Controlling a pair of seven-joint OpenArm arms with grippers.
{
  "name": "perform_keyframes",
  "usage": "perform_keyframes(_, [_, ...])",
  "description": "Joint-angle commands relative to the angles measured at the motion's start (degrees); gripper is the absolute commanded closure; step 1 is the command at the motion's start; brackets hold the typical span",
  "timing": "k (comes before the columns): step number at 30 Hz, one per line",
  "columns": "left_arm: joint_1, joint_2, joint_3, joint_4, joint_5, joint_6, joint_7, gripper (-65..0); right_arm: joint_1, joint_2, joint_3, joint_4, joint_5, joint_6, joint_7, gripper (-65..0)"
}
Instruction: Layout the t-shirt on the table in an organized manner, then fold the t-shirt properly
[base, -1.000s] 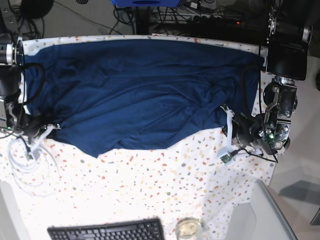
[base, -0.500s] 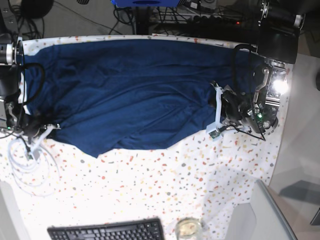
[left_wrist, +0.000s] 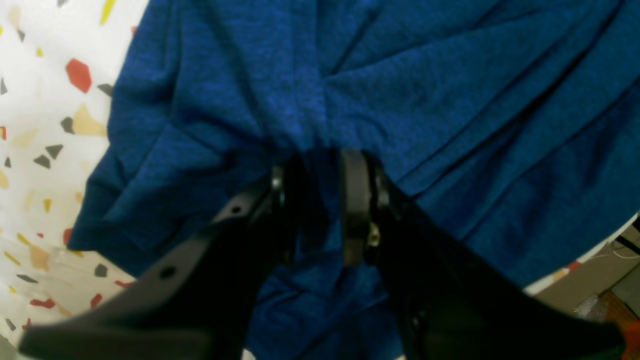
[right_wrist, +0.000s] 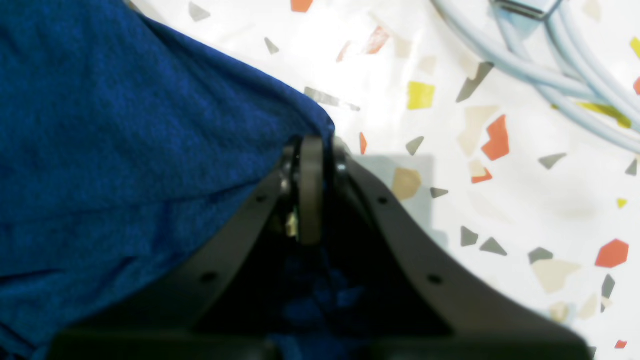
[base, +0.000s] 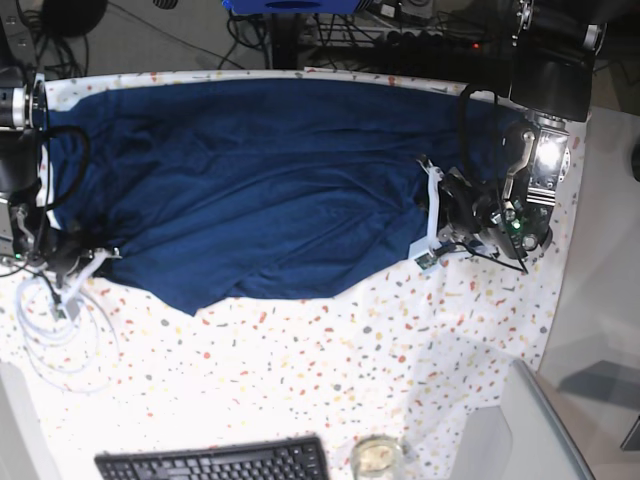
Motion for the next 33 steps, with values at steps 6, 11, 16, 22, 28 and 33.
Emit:
perform_keyframes(6, [-1.04,-0.68,-0.39,1.17,-0.32,-0.47,-0.43,-13.3,0.1,0.69,-0.11,-0.14,-1.52,0.09,-2.8,-0.2])
perform_keyframes(11, [-1.04,-0.68,-0.39,1.26,-0.41,-0.47,-0.43,-19.9,0.1,0.69,-0.11,-0.14,-1.52,0.09,-2.8,-0.2])
perform_keyframes(16, [-1.04,-0.68,-0.39,1.26,-0.41,-0.47,-0.43,-20.1,0.1,0.69,-0.11,-0.14,-1.52,0.09,-2.8,-0.2])
perform_keyframes(22, [-0.43,-1.12,-0.39,1.26,0.03,-0.47,-0.43,-18.9,0.1,0.69,-0.11,-0.14,-1.52,0.09,-2.8,-0.2])
perform_keyframes(28, [-0.07,-2.97,-0.39,1.26,-0.5,-0.47,-0.43,-18.9,0.1,0.69,-0.11,-0.14,-1.52,0.09,-2.8,-0.2])
perform_keyframes(33, [0.45,-3.15,-0.47,1.34,-0.5,-0.47,-0.43,-18.9,0.1,0.52,-0.11,-0.14,-1.52,0.09,-2.8,-0.2])
